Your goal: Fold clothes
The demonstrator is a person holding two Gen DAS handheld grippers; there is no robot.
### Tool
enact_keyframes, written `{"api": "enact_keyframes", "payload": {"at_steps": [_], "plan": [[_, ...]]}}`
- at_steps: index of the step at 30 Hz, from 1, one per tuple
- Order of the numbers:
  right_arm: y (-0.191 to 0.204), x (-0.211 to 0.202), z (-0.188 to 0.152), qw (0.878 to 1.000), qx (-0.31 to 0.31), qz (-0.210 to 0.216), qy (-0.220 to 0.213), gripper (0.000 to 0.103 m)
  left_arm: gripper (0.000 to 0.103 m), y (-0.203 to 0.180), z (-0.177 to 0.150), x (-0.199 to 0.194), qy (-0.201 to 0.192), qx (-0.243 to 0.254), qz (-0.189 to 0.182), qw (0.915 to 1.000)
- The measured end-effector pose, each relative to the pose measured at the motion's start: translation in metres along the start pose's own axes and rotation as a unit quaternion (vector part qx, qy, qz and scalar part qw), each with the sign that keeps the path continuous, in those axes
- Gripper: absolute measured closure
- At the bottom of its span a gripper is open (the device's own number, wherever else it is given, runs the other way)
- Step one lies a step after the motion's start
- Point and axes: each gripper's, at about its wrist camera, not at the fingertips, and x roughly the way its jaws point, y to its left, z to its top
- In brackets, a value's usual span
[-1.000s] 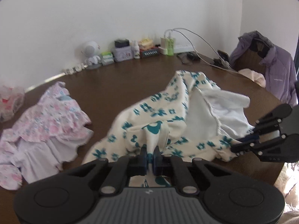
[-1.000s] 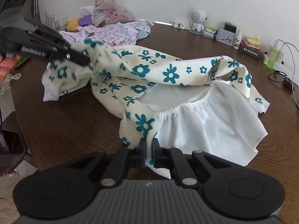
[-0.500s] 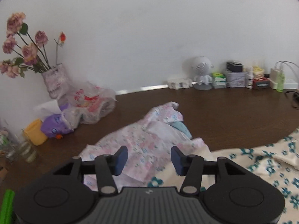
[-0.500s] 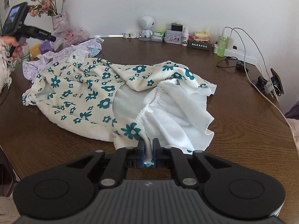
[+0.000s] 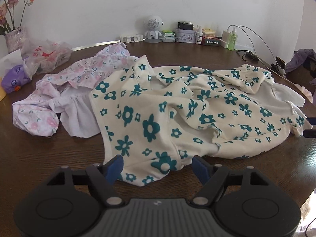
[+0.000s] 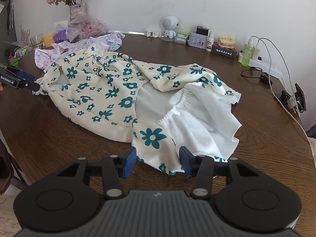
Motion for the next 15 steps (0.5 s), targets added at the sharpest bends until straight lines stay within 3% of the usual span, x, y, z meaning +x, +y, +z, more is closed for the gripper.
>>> {"api": "enact_keyframes", "payload": {"at_steps": [3,5,6,7,15], "plan": [[0.003,0.007,-0.004,1.0,-0.007,-0.012,0.004,0.056,0.037,-0.006,-0.002,0.008,-0.003,0.016,0.013,0.9998],[0.003,0.01,-0.007,1.0,-0.005,-0.017,0.008,0.07,0.094,-0.005,-0.002,0.01,0.001,0.025,0.005,0.9997],[0.002,0.011,-0.008,1.0,-0.003,-0.019,0.009,0.091,0.092,-0.004,-0.001,0.01,0.002,0.026,-0.001,0.9997],[-0.001,0.01,-0.008,1.0,-0.001,-0.02,0.007,0.099,0.093,-0.002,0.0,0.006,-0.002,0.023,-0.007,0.9997],[-0.044,-0.019,0.009,0.997,0.05,-0.049,-0.04,0.1,0.093,-0.003,0.01,-0.034,-0.032,0.044,-0.039,0.9978]]}}
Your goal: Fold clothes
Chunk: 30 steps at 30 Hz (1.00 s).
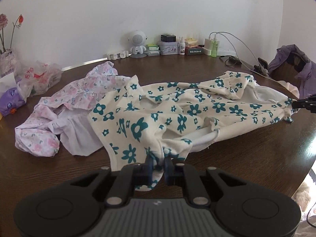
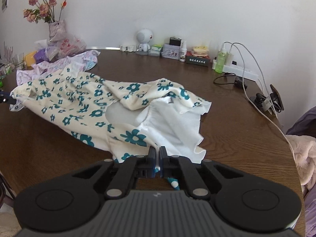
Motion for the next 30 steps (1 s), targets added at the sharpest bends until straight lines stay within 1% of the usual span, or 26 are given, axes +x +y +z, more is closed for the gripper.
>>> {"api": "enact_keyframes", "payload": {"at_steps": [4,7,9,10,11,12,14,15,16,17,18,20,21,23,24,26,28,30], "plan": [[-0.018,0.016,0.013,0.999,-0.003,-0.049,0.0,0.1,0.093,-0.038,-0.01,0.0,0.012,0.044,-0.038,0.9982],[-0.039,0.036,0.028,0.995,0.007,-0.097,-0.001,0.1,0.093,-0.071,-0.018,0.001,0.019,0.053,-0.1,0.9934],[-0.055,0.051,0.039,0.991,0.017,-0.131,-0.002,0.1,0.089,-0.095,-0.019,0.002,0.023,0.052,-0.152,0.9868],[-0.063,0.06,0.042,0.989,0.025,-0.148,0.001,0.1,0.084,-0.107,-0.018,0.001,0.024,0.053,-0.175,0.9829],[-0.067,0.067,0.043,0.987,0.029,-0.156,0.008,0.1,0.081,-0.115,-0.017,0.0,0.023,0.056,-0.19,0.9799],[-0.071,0.075,0.045,0.987,0.034,-0.159,0.021,0.1,0.077,-0.12,-0.015,-0.003,0.019,0.061,-0.195,0.9787],[-0.075,0.076,0.044,0.985,0.052,-0.158,0.032,0.095,0.054,-0.119,-0.013,-0.013,-0.001,0.069,-0.183,0.9806],[-0.073,0.069,0.042,0.986,0.057,-0.152,0.028,0.09,0.05,-0.113,-0.011,-0.018,-0.013,0.067,-0.169,0.9832],[-0.07,0.061,0.038,0.987,0.06,-0.146,0.023,0.076,0.045,-0.104,-0.008,-0.021,-0.02,0.063,-0.152,0.9862],[-0.064,0.051,0.033,0.989,0.063,-0.134,0.018,0.066,0.043,-0.095,-0.005,-0.022,-0.026,0.058,-0.133,0.9891],[-0.056,0.039,0.028,0.992,0.066,-0.11,0.013,0.057,0.042,-0.085,-0.001,-0.021,-0.028,0.052,-0.109,0.9923],[-0.038,0.015,0.017,0.996,0.07,-0.058,0.006,0.056,0.041,-0.062,0.009,-0.01,-0.023,0.036,-0.055,0.9976],[-0.023,0.009,0.011,0.997,0.068,-0.02,0.012,0.055,0.04,-0.051,0.014,-0.002,-0.019,0.032,-0.036,0.9987],[0.006,-0.005,0.001,0.996,0.063,0.055,0.024,0.052,0.039,-0.033,0.027,0.02,-0.007,0.022,-0.008,0.9997],[0.022,-0.011,-0.004,0.994,0.057,0.091,0.031,0.05,0.039,-0.026,0.033,0.032,0.0,0.015,-0.001,0.9999],[0.059,-0.015,-0.011,0.988,0.027,0.146,0.046,0.047,0.039,-0.013,0.044,0.054,0.012,0.002,0.003,0.9999],[0.097,-0.013,-0.019,0.981,-0.005,0.182,0.064,0.045,0.039,-0.005,0.051,0.075,0.027,-0.009,-0.012,0.9995],[0.125,-0.008,-0.023,0.979,-0.036,0.188,0.073,0.045,0.039,0.0,0.056,0.094,0.041,-0.019,-0.029,0.9986]]}}
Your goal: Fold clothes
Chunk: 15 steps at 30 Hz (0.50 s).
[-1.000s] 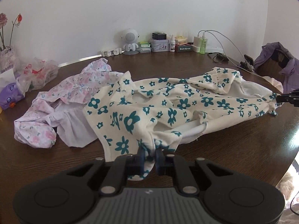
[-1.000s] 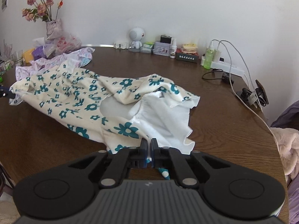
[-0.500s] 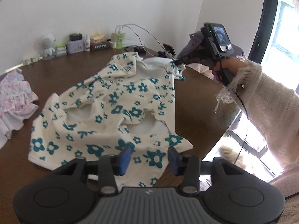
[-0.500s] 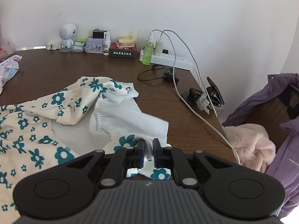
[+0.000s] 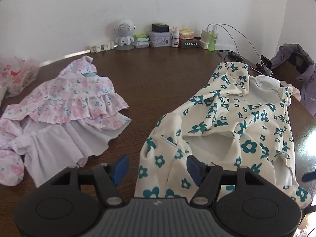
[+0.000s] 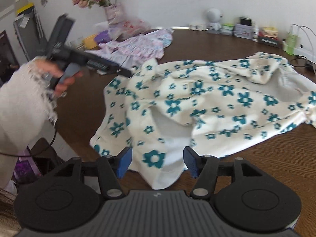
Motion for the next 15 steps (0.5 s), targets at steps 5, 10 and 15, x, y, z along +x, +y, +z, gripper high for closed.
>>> {"api": "enact_keyframes", "payload": {"at_steps": [5,10,15], "plan": [[0.013,0.024,0.001,0.999,-0.029,-0.01,0.025,0.081,0.095,0.005,-0.005,0.016,0.018,-0.022,-0.04,0.9988],[-0.027,0.009,-0.001,0.999,-0.013,-0.041,0.031,0.1,0.096,-0.004,-0.036,-0.019,0.011,-0.018,-0.048,0.9986],[-0.087,-0.009,0.007,0.995,0.016,-0.09,0.032,0.099,0.096,-0.052,-0.084,-0.057,0.021,0.012,-0.107,0.994]]}}
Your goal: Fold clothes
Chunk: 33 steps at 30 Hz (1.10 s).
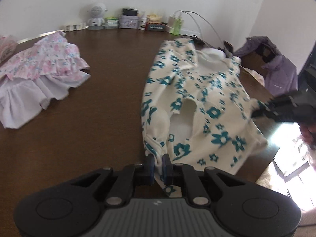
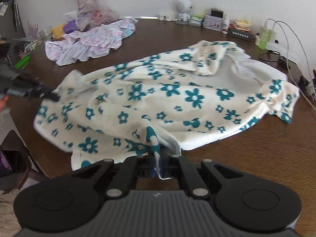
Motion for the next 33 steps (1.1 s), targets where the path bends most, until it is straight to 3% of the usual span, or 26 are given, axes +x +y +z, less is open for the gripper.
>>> {"api": "enact_keyframes", "payload": {"at_steps": [4,5,7,8,12,16,20,26,29,32,33], "plan": [[-0.017,-0.009,-0.008,1.0,0.021,-0.011,0.014,0.085,0.082,-0.032,-0.014,-0.016,-0.034,0.026,0.012,0.999],[-0.015,-0.016,-0.014,1.0,0.023,-0.012,0.009,0.083,0.069,-0.037,-0.016,-0.023,-0.048,0.033,0.026,0.998],[-0.006,-0.037,-0.029,0.999,0.028,-0.016,-0.016,0.064,0.051,-0.043,-0.021,-0.037,-0.074,0.051,0.04,0.9952],[-0.002,-0.048,-0.036,0.999,0.032,-0.015,-0.029,0.059,0.047,-0.047,-0.024,-0.043,-0.081,0.06,0.04,0.9941],[0.03,-0.079,-0.066,0.997,0.044,0.006,-0.069,0.053,0.044,-0.061,-0.038,-0.055,-0.077,0.091,0.011,0.9927],[0.061,-0.079,-0.086,0.996,0.046,0.007,-0.081,0.052,0.044,-0.082,-0.055,-0.05,-0.053,0.157,0.018,0.986],[0.086,-0.074,-0.098,0.996,0.05,-0.006,-0.078,0.052,0.044,-0.095,-0.07,-0.041,-0.041,0.223,0.049,0.9729],[0.103,-0.063,-0.099,0.992,0.06,-0.068,-0.088,0.054,0.05,-0.106,-0.078,-0.022,-0.051,0.296,0.119,0.9465],[0.106,-0.054,-0.104,0.99,0.072,-0.085,-0.091,0.06,0.05,-0.108,-0.079,-0.014,-0.055,0.305,0.125,0.9424],[0.109,-0.051,-0.104,0.986,0.083,-0.1,-0.108,0.062,0.05,-0.105,-0.077,-0.012,-0.062,0.285,0.118,0.9492],[0.11,-0.051,-0.104,0.984,0.086,-0.109,-0.114,0.067,0.051,-0.105,-0.076,-0.012,-0.069,0.278,0.123,0.95]]}}
